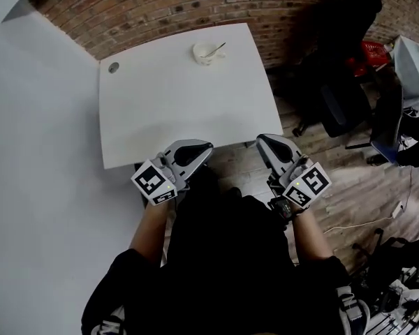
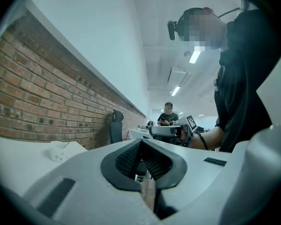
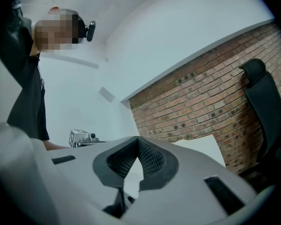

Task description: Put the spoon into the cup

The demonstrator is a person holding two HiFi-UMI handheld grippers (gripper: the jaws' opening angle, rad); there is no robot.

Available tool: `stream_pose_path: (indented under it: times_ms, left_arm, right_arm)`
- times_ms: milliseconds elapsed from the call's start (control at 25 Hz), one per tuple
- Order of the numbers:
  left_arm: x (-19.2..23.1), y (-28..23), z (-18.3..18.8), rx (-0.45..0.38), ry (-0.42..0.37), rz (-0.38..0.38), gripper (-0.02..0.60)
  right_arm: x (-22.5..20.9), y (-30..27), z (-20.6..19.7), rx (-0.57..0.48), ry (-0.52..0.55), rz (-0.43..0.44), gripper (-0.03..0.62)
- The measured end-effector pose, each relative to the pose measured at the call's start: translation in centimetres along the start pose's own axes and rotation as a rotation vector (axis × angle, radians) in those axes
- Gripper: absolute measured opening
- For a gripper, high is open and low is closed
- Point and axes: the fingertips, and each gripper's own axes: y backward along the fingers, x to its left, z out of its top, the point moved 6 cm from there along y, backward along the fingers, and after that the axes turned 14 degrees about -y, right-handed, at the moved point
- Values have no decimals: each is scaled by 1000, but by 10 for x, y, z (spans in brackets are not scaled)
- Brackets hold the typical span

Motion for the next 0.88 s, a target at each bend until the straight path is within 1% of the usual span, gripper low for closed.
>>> stream_pose_path:
  times_ms: [80,200,320,400,520,560,600,680,760,880]
  left_arm:
    - [-24,5,2,28,-5,14,17]
    - [-50,32,6,77,8,60,18]
    - [-67,54,7,89,16,89,18]
    - [-75,66,7,92,19,92,17]
    - [-82,77,8,85,26,77,17]
    - [-84,79,8,76,27,65,17]
    - [-88,79,9,64,27,51,18]
    - [-96,82,12,45,26,20,18]
    - [-106,91,17,35,16,-5,17]
    - [-116,115,18,28,6,-26,17]
  right_arm:
    - [4,17,-10,-4,-10,25,5]
    - [11,26,-30,-11,-72,83,5]
    - [19,29,-40,0,-108,125,5]
    - [33,27,-44,29,-150,179,6]
    - [61,19,-60,119,-242,292,5]
    - [70,17,-66,150,-248,309,5]
    - [78,17,-72,175,-238,307,5]
    - [93,18,-78,197,-187,259,5]
    - [106,21,-80,173,-113,186,5]
    - [127,26,-81,121,56,71,5]
